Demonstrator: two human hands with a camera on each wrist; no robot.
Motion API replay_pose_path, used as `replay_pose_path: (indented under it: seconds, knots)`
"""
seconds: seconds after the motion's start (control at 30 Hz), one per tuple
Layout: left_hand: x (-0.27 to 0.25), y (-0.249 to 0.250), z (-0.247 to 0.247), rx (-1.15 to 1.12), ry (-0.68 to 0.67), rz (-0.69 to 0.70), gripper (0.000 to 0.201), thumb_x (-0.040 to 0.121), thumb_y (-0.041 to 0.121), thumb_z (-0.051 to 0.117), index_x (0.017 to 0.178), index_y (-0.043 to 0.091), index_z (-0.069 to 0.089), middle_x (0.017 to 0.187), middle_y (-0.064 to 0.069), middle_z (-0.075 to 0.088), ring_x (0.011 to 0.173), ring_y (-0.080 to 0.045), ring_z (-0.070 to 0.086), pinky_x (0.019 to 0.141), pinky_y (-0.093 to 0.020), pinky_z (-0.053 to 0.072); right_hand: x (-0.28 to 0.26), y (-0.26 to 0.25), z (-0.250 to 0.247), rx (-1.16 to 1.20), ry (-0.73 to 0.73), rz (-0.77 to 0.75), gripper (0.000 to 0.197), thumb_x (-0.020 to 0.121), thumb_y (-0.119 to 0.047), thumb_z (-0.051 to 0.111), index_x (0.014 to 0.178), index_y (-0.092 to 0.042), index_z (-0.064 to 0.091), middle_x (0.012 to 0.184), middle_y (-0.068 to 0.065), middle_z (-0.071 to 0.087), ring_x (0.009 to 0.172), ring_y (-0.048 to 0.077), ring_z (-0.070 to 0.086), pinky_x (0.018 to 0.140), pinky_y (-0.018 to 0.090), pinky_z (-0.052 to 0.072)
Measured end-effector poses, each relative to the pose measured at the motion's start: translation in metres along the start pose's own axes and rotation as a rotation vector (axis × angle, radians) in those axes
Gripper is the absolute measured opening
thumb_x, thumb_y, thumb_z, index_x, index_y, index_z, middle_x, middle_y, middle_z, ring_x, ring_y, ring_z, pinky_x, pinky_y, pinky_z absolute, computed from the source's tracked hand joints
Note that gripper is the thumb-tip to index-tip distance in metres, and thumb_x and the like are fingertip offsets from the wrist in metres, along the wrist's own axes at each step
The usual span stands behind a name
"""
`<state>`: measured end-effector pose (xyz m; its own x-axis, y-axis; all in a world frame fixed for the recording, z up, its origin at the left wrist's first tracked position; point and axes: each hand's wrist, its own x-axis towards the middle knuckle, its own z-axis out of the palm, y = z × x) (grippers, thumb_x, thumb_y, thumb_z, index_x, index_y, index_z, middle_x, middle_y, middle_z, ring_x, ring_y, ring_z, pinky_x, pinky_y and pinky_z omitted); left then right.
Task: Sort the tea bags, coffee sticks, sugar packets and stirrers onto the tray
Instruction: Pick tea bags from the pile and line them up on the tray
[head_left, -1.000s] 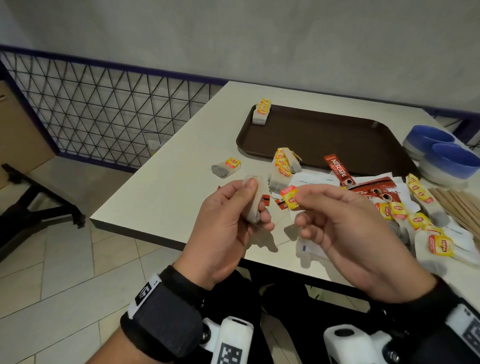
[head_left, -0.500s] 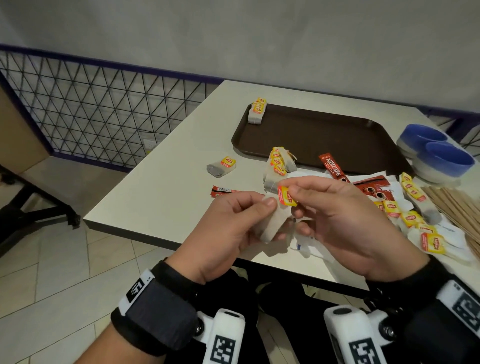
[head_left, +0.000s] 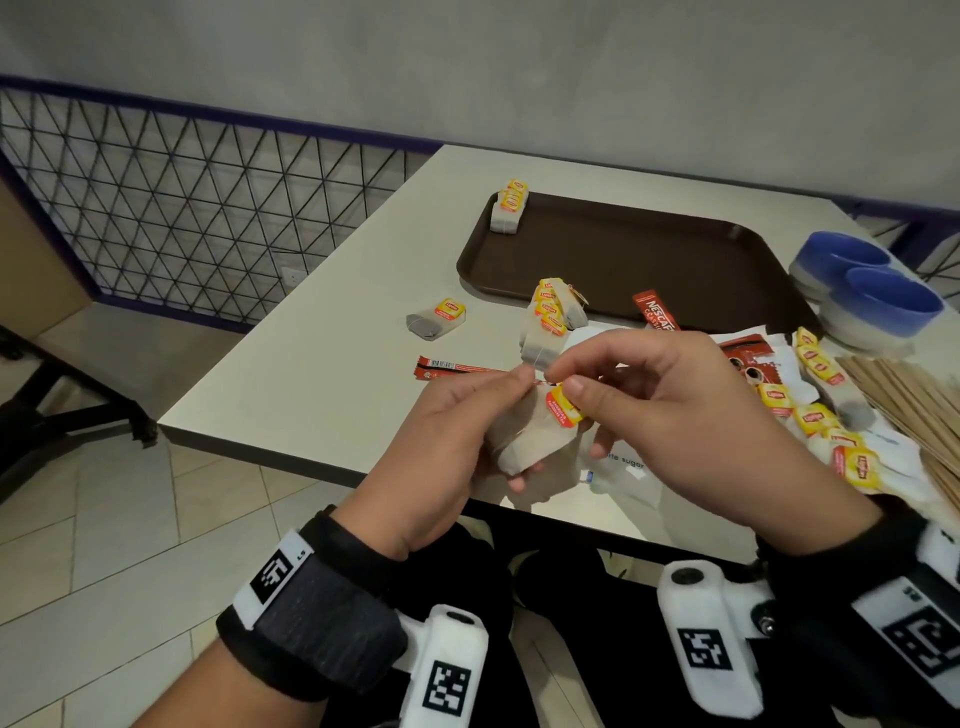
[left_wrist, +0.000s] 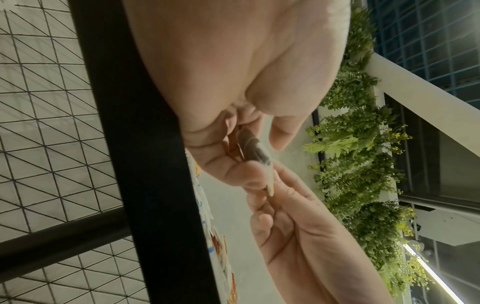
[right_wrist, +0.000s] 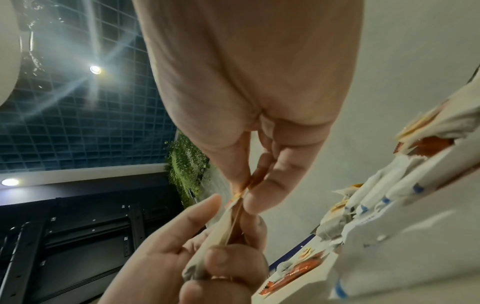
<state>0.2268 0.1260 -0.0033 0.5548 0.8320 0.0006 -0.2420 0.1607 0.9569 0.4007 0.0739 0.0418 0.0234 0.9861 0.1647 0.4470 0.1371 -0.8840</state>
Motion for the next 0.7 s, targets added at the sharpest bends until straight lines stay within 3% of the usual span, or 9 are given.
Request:
replay_pose_path:
  seconds: [0.13, 0.23, 0.33, 0.4, 0.43, 0.53, 0.7]
  knots:
    - [-0.001, -0.002, -0.001, 0.027, -0.014, 0.033, 0.021, 0.097, 0.007, 0.056, 0.089, 0.004, 0.074, 0.076, -0.013, 0.065, 0.055, -0.019, 0.055, 0.046, -0.026, 0.042, -0.001, 0.004, 0.003, -0.010, 0.017, -0.025, 0.018, 0.094, -0.004, 0.070, 0.101, -0.019, 0.076, 0.081, 0.008, 0.069, 0.064, 0.022, 0.066, 0.055, 0.031, 0.060]
    - [-0.001, -0.005, -0.003, 0.130, -0.028, 0.075, 0.018, 0.098, 0.004, 0.057, 0.100, 0.001, 0.074, 0.083, -0.020, 0.064, 0.056, -0.017, 0.054, 0.051, -0.027, 0.044, 0.000, 0.008, 0.006, 0.026, 0.043, -0.040, 0.015, 0.092, -0.004, 0.072, 0.103, -0.014, 0.075, 0.079, 0.012, 0.065, 0.062, 0.019, 0.063, 0.054, 0.028, 0.056]
    - [0.000, -0.006, -0.004, 0.155, -0.019, 0.092, 0.018, 0.100, 0.009, 0.058, 0.105, 0.004, 0.074, 0.093, -0.036, 0.060, 0.063, -0.031, 0.052, 0.059, -0.039, 0.051, -0.001, 0.010, 0.008, 0.076, 0.048, -0.030, 0.012, 0.090, -0.007, 0.074, 0.101, -0.012, 0.074, 0.079, 0.014, 0.066, 0.062, 0.024, 0.064, 0.053, 0.031, 0.057]
    - [0.000, -0.007, -0.004, 0.159, 0.004, 0.101, 0.018, 0.099, 0.008, 0.059, 0.110, 0.008, 0.074, 0.104, -0.031, 0.064, 0.075, -0.035, 0.058, 0.058, -0.036, 0.056, -0.001, 0.011, 0.007, 0.102, 0.044, -0.009, 0.008, 0.088, -0.006, 0.075, 0.097, -0.007, 0.074, 0.077, 0.015, 0.067, 0.060, 0.033, 0.063, 0.053, 0.035, 0.059]
    - [0.001, -0.008, -0.005, 0.156, 0.020, 0.113, 0.021, 0.099, 0.004, 0.058, 0.113, 0.010, 0.072, 0.105, -0.024, 0.068, 0.079, -0.031, 0.061, 0.056, -0.032, 0.055, -0.002, 0.012, 0.007, 0.127, 0.048, 0.002, 0.007, 0.088, -0.004, 0.075, 0.094, -0.005, 0.074, 0.075, 0.017, 0.067, 0.059, 0.034, 0.062, 0.053, 0.036, 0.059]
    - [0.003, -0.010, -0.005, 0.081, 0.058, 0.137, 0.036, 0.097, -0.006, 0.055, 0.123, 0.017, 0.063, 0.090, -0.006, 0.070, 0.073, -0.013, 0.062, 0.059, -0.025, 0.052, -0.002, 0.016, 0.005, 0.199, 0.078, 0.046, 0.004, 0.087, -0.003, 0.075, 0.090, -0.004, 0.074, 0.075, 0.016, 0.068, 0.058, 0.023, 0.063, 0.052, 0.032, 0.055]
    - [0.004, -0.010, -0.004, 0.029, 0.100, 0.167, 0.034, 0.096, -0.004, 0.059, 0.122, 0.018, 0.057, 0.080, 0.001, 0.069, 0.070, -0.011, 0.061, 0.063, -0.027, 0.049, 0.000, 0.015, 0.005, 0.407, 0.030, 0.210, 0.004, 0.088, -0.004, 0.072, 0.091, -0.003, 0.072, 0.076, 0.013, 0.068, 0.066, 0.023, 0.065, 0.051, 0.029, 0.054]
